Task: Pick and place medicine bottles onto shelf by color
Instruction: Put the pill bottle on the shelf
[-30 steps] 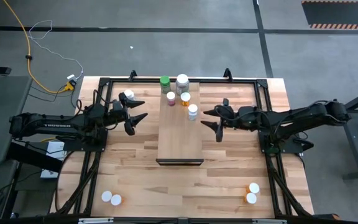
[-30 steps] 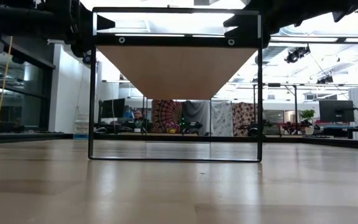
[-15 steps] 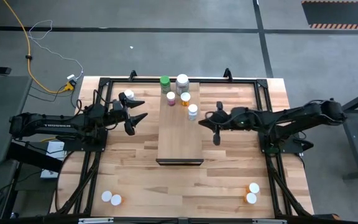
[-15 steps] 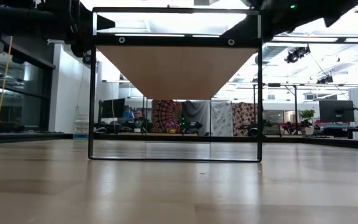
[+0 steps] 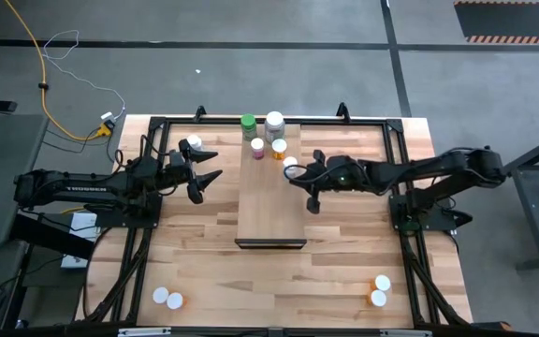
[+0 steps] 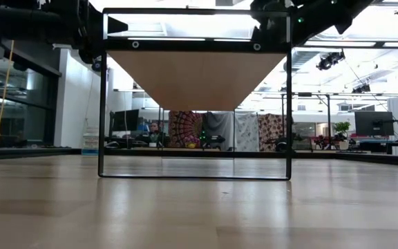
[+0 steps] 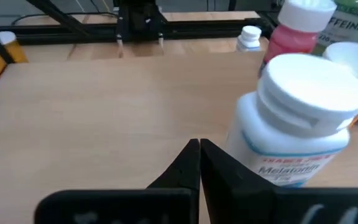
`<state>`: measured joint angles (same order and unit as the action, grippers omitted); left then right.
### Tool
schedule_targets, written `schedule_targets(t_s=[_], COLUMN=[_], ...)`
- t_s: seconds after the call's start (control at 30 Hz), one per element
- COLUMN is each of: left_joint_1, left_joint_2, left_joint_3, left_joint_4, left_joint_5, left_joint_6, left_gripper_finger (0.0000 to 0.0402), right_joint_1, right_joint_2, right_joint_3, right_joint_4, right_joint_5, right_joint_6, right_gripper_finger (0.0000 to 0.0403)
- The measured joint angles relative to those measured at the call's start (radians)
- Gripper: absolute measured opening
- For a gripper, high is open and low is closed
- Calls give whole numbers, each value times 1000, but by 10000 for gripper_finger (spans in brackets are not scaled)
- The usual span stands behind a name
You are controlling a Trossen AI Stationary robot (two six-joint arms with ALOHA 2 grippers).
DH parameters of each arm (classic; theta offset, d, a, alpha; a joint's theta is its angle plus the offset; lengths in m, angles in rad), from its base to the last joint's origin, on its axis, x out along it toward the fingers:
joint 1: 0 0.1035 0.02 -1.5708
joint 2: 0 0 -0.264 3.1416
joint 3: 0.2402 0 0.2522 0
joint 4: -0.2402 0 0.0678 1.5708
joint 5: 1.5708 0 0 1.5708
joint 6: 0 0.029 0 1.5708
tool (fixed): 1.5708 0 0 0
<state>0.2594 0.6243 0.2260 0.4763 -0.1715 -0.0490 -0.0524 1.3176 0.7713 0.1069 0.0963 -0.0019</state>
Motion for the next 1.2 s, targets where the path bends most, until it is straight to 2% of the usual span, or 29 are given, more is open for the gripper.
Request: schedule_targets(t_s=[0.33, 0.8, 0.87, 1.0, 1.2], left_joint_1=[0, 0, 0, 0, 0], left_joint_2=[0, 0, 0, 0, 0], left_joint_3=[0, 0, 0, 0, 0], left_joint_4=[0, 0, 0, 0, -1], left_joint_5=[0, 0, 0, 0, 1], left_joint_6=[0, 0, 0, 2, 26], left_gripper_finger=[275, 275, 275, 275, 275], right_joint_1=[-55, -59, -59, -39, 10], right_joint_2=[12, 12, 12, -15, -95], right_joint_3=[1, 1, 1, 1, 1], right_joint_4=[21, 62, 39, -54, -67], right_joint_5=[32, 84, 69, -35, -36], right_joint_6=[3, 20, 20, -3, -6], right_gripper_finger=[0, 0, 0, 0, 0])
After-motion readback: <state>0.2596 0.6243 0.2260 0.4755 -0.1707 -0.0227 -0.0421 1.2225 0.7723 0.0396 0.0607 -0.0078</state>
